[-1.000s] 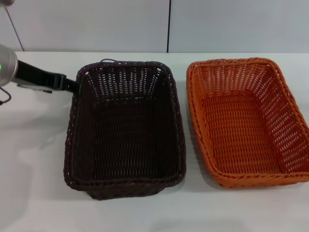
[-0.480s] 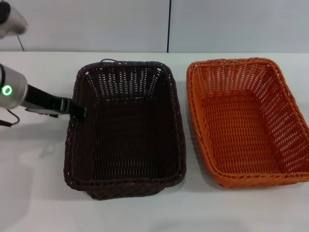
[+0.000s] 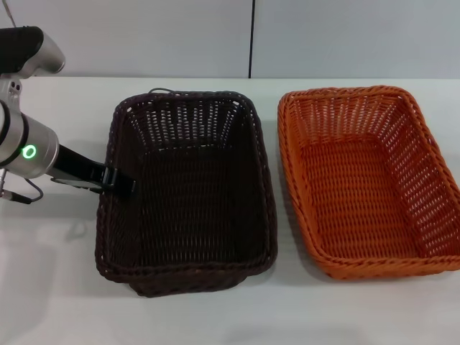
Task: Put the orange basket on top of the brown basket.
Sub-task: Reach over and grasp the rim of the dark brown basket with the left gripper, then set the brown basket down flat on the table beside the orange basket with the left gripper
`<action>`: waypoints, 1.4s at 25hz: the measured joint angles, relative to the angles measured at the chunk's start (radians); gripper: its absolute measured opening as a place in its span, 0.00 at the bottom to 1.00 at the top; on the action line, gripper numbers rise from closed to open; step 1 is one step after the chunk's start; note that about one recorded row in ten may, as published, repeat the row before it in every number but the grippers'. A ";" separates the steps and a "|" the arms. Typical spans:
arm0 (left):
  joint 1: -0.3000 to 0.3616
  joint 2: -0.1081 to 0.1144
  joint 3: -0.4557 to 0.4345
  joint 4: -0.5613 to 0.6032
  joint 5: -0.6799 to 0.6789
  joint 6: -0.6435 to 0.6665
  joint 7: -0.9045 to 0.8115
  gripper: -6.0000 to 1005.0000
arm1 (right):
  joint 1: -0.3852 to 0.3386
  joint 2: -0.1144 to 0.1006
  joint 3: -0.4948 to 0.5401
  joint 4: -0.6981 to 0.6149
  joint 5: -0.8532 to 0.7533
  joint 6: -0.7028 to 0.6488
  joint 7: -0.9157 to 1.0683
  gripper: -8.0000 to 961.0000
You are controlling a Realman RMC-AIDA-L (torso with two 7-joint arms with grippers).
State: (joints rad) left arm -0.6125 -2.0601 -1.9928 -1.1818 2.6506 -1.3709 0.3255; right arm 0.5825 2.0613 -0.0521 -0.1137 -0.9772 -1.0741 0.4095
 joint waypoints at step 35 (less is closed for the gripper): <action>-0.083 0.071 -0.133 -0.135 -0.174 -0.285 0.335 0.23 | 0.003 -0.006 0.004 -0.013 0.002 0.032 0.000 0.65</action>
State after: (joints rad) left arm -0.6953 -1.9894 -2.1258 -1.3167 2.4765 -1.6558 0.6605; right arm 0.5856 2.0551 -0.0486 -0.1270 -0.9755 -1.0425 0.4095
